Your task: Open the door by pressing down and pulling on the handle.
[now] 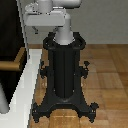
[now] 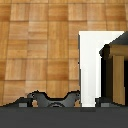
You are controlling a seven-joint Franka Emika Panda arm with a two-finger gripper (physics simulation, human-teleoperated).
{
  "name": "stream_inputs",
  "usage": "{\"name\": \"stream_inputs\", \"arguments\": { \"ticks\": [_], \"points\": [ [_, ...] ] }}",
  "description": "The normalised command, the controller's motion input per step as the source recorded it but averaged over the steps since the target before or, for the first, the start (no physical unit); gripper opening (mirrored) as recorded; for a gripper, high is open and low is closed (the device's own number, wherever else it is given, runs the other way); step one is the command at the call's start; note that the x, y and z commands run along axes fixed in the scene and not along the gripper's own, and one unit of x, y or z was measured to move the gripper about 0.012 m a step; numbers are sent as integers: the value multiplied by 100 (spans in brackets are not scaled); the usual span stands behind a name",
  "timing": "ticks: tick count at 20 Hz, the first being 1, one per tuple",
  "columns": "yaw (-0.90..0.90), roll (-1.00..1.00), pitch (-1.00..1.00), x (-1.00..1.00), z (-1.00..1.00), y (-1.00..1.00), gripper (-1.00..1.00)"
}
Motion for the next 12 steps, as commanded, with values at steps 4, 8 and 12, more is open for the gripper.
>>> {"name": "stream_inputs", "arguments": {
  "ticks": [4, 8, 12],
  "points": [
    [0, 0, 0, 0, 0, -100, 100],
    [-11, 0, 0, 0, 0, -25, 100],
    [-11, 0, 0, 0, 0, 0, 100]
  ]
}}
